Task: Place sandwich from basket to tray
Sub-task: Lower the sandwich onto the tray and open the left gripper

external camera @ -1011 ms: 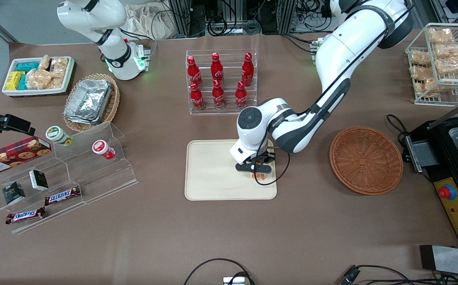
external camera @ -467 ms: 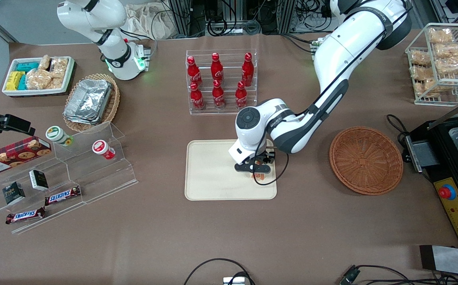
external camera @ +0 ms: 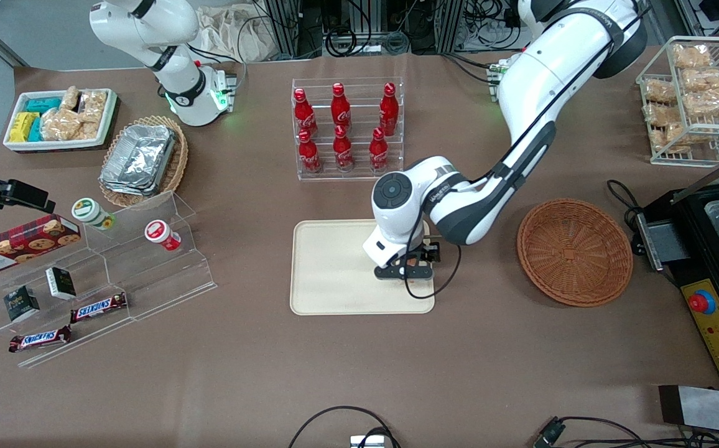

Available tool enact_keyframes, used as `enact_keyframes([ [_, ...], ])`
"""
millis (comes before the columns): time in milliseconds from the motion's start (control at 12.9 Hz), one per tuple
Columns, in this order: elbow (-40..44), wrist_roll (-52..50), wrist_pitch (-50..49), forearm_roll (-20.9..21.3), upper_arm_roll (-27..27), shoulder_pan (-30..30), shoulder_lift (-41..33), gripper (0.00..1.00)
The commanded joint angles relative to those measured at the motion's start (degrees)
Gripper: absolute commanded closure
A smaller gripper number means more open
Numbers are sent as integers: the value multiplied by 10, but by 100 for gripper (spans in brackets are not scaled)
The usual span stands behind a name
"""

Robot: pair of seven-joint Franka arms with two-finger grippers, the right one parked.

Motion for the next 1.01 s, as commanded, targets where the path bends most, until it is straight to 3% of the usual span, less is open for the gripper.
enact_keyframes([
  [0,20,-8,-27,-1,0,5,-17,0],
  [467,82,-6,-99,-23,0,18,-37,0],
  [933,83,26,-113,-76,-1,95,-100,0],
])
